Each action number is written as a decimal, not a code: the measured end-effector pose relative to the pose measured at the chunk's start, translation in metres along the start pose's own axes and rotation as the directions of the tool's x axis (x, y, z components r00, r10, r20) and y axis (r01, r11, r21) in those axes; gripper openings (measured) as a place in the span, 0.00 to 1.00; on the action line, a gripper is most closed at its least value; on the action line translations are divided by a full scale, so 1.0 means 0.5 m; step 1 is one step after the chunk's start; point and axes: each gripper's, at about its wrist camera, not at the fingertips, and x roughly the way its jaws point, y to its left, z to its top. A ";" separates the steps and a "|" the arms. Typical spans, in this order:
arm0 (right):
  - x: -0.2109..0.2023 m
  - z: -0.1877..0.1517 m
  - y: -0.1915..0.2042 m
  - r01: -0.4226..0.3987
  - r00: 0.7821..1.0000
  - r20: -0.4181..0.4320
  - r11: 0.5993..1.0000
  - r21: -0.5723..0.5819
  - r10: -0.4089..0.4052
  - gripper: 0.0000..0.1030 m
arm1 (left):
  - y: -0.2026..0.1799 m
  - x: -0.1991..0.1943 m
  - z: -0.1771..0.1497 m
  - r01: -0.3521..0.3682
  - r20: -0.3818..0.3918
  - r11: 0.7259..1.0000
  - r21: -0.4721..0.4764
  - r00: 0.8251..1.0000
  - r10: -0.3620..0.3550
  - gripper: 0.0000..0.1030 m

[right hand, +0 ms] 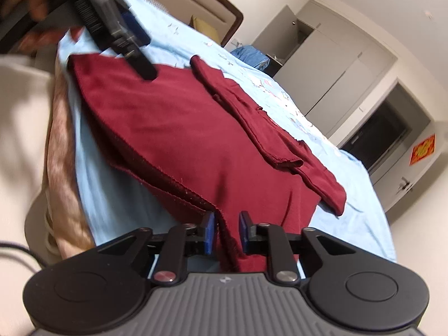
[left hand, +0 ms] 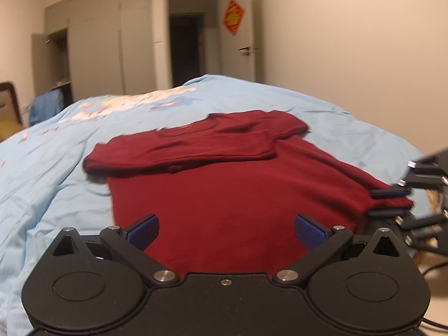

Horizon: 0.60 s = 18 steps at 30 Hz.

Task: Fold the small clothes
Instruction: 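Close the right tool on the sweater hem while the left tool closes on the hem too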

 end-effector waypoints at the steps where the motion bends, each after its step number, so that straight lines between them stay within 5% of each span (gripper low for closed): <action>1: 0.001 0.003 -0.007 -0.005 1.000 0.004 1.000 0.019 0.005 0.15 | -0.007 0.000 -0.002 0.011 -0.001 1.000 0.018 1.000 -0.011 0.99; 13: 0.034 0.025 -0.072 0.011 1.000 0.025 0.986 0.167 -0.016 0.04 | -0.090 0.034 -0.038 0.081 -0.096 0.978 0.193 0.993 -0.064 0.99; 18: 0.018 0.017 -0.072 -0.074 0.997 0.031 0.990 0.121 0.070 0.15 | -0.088 0.043 -0.043 0.085 -0.122 0.978 0.190 0.991 -0.063 0.99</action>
